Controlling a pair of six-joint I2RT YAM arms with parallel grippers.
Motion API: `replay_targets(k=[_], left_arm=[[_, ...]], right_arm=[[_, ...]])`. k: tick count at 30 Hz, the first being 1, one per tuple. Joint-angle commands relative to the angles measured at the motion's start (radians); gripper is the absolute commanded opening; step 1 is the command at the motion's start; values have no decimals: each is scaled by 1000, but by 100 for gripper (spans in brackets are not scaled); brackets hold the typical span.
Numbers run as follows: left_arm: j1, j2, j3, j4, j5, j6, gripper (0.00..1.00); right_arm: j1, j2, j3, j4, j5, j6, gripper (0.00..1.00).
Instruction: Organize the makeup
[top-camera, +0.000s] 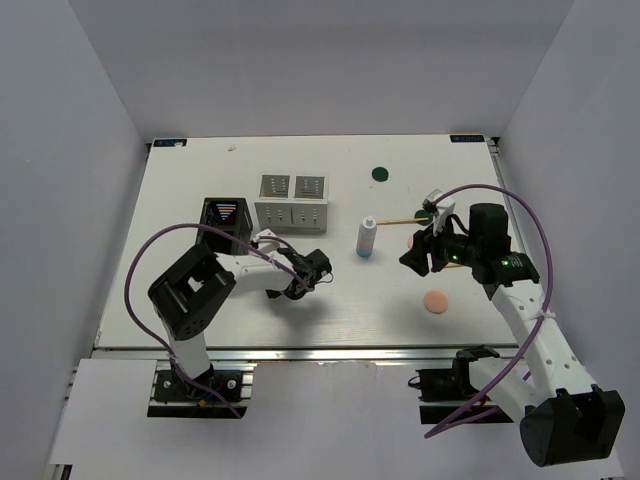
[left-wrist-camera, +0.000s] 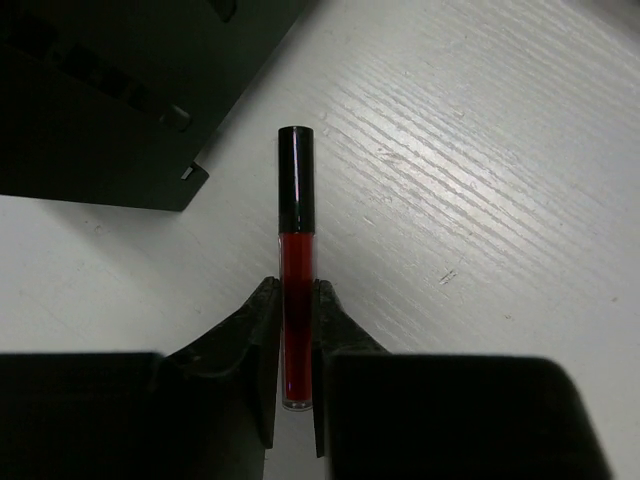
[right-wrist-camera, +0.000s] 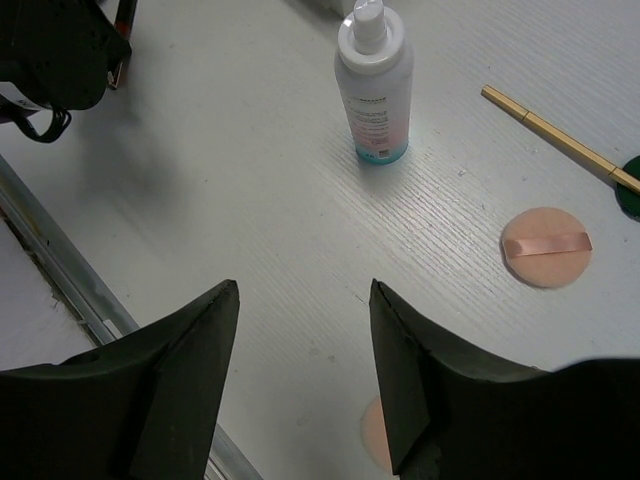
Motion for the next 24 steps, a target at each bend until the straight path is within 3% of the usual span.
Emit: replay_targets(k=[1,8,13,18,24], left_arm=[[-6,-17,-65,88,100,9,18],[-111,-24,2,119,151,41,1],[-160,-132,106,137,169,81,0],[-143,-275,166,100,157,37,0],[4,-488,145,172,189,0,0]], right_arm=[[-9,1,19,22,-18,2,61],[-23,10,16,39,-24,16,61],[-29,7,29,28,-24,15,61],[-32,5,38,25,-32,25,61],[-32,2,35,35,-38,36,61]])
